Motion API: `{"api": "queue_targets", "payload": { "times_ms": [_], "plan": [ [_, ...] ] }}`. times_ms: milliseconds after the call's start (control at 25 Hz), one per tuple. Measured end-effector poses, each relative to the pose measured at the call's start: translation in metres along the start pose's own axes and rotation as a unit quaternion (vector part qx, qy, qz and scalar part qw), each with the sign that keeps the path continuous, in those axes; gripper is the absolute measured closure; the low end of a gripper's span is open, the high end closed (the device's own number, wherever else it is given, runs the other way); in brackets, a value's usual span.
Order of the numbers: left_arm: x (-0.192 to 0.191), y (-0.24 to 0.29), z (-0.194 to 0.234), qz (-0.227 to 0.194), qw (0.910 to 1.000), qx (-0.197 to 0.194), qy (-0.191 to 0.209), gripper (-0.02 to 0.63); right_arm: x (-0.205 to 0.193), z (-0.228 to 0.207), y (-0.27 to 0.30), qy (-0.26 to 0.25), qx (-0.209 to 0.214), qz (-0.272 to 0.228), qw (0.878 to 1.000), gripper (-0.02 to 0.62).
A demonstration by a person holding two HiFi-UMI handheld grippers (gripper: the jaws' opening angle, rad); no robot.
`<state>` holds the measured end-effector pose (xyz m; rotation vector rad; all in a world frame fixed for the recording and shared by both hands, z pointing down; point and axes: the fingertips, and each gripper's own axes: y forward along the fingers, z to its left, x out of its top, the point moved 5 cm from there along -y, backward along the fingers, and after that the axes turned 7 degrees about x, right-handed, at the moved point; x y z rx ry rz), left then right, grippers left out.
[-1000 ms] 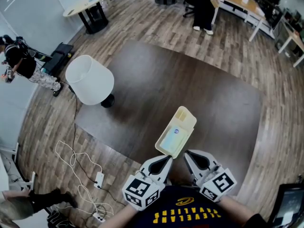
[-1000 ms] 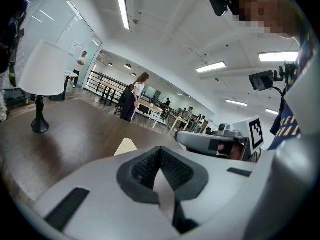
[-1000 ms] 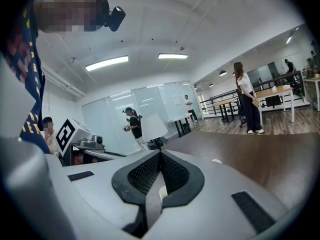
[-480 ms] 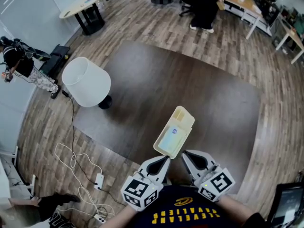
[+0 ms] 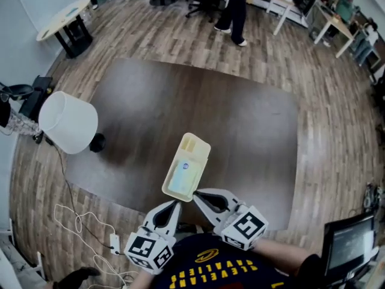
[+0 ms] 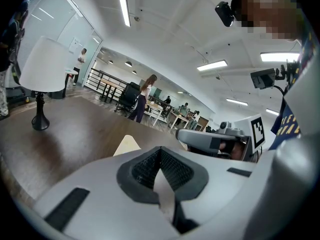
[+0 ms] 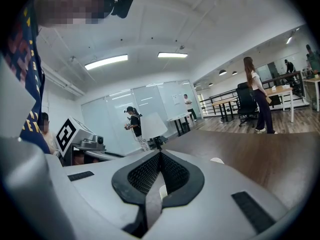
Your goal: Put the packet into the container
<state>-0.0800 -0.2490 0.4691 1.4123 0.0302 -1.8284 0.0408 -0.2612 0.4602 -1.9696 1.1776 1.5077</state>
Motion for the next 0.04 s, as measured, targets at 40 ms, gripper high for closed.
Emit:
{"api": "queue_targets", "payload": {
  "times_ms": [40],
  "plan": [
    [0.0004, -0.0030, 0.0043, -0.003, 0.9999, 0.014, -0.001, 0.606, -0.0021, 0.0004, 0.0058, 0.000, 0.012, 0.003, 1.000, 0.586]
  ]
}}
